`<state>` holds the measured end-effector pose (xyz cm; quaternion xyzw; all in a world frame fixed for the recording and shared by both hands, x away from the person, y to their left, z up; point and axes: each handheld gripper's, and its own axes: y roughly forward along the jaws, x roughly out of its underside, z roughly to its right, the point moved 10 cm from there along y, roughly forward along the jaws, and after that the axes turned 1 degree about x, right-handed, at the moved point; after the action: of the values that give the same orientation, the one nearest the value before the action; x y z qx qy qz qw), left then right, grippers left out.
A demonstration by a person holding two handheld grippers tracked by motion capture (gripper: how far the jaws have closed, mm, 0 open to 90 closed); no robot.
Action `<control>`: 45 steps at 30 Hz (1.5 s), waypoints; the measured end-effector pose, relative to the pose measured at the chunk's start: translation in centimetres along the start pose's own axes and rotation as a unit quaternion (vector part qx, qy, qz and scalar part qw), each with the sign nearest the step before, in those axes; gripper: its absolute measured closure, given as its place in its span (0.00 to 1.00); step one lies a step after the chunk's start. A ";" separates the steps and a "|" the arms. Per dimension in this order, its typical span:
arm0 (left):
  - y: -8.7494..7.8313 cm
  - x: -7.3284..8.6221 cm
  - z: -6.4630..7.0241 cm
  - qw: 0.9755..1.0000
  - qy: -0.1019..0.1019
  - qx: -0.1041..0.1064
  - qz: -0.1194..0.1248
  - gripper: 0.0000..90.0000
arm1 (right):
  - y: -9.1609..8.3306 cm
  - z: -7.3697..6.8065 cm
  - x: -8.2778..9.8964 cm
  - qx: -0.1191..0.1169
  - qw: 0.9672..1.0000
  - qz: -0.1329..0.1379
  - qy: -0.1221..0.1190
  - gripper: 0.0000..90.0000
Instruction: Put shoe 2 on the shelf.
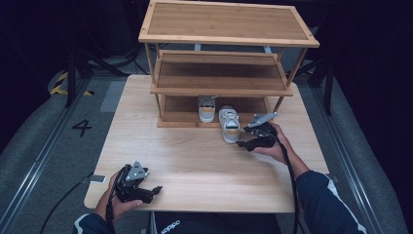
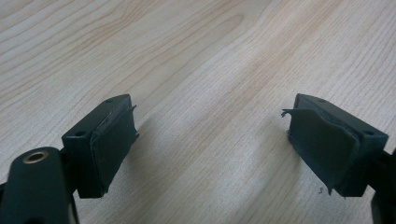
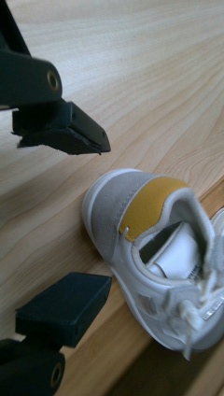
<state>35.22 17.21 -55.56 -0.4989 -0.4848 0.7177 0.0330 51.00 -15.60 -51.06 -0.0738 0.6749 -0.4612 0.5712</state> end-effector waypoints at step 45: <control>-0.1 0.0 0.0 1.000 0.000 0.000 -0.002 0.17 | 4.8 3.2 -3.1 0.068 0.994 0.012 0.089 0.42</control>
<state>35.16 17.26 -55.55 -0.4983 -0.4855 0.7175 0.0345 56.80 -12.69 -52.07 0.0148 0.6909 -0.5037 0.5184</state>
